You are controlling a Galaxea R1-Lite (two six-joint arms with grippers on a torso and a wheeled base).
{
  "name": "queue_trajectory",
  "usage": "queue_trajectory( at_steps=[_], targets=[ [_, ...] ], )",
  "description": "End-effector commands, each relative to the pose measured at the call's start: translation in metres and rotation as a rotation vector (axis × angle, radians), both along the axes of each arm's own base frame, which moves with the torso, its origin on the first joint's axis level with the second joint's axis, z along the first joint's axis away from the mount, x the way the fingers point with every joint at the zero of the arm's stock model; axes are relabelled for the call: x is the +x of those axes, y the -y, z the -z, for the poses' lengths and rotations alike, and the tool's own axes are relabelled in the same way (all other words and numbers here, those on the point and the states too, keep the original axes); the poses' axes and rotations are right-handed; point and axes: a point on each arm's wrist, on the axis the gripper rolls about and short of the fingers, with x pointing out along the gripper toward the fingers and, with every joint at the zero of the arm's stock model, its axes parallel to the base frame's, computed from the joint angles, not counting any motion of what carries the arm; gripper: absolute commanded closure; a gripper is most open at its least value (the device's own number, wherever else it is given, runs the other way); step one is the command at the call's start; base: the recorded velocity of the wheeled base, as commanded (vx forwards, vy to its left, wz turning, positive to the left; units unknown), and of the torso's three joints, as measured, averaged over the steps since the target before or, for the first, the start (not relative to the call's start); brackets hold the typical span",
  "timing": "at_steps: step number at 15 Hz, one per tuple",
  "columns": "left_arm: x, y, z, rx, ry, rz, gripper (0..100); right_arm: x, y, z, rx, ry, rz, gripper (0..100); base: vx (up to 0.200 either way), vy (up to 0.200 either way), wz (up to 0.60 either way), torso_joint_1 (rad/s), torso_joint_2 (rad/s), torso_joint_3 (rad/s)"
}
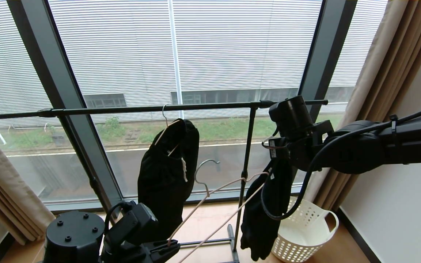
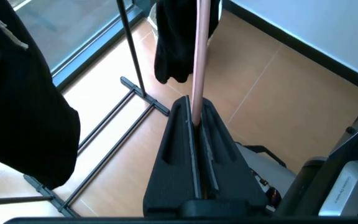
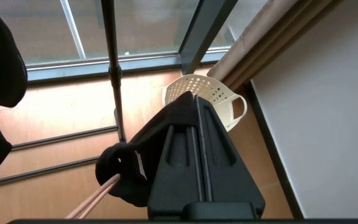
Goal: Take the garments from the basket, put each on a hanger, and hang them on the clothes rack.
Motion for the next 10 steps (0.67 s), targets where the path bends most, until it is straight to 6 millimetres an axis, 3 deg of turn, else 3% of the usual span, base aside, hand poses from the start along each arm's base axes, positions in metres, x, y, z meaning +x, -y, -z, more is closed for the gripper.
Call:
queue_trajectory(
  at_steps=[1,10],
  targets=[
    [0.000,0.001,0.003,0.009,-0.011,0.004,100,-0.002,-0.001,-0.001,0.004,0.002,-0.003,100,0.000,0.000,0.00,0.000,0.00,0.000],
    [0.002,0.004,0.001,-0.022,0.012,0.004,100,-0.018,-0.017,0.004,0.000,-0.016,-0.059,100,0.000,0.000,0.00,0.000,0.00,0.000]
  ],
)
